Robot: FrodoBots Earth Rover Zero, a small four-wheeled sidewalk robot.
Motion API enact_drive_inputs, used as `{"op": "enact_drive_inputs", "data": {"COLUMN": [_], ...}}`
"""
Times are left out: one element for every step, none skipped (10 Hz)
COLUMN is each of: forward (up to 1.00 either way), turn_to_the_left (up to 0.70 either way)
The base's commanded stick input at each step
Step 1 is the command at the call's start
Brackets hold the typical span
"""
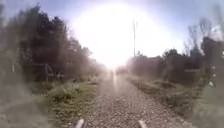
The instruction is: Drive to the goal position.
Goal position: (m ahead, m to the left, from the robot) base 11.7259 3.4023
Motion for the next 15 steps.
{"op": "enact_drive_inputs", "data": {"forward": [0.5, 0.5, 0.5, 0.5, 0.5, 0.5, 0.5, 0.5, 0.5, 0.5, 0.5, 0.5, 0.5, 0.5, 0.5], "turn_to_the_left": [0.0, 0.0, 0.0, 0.0, 0.0, 0.0, 0.0, 0.0, 0.0, 0.0, 0.0, 0.0, 0.0, 0.0, 0.0]}}
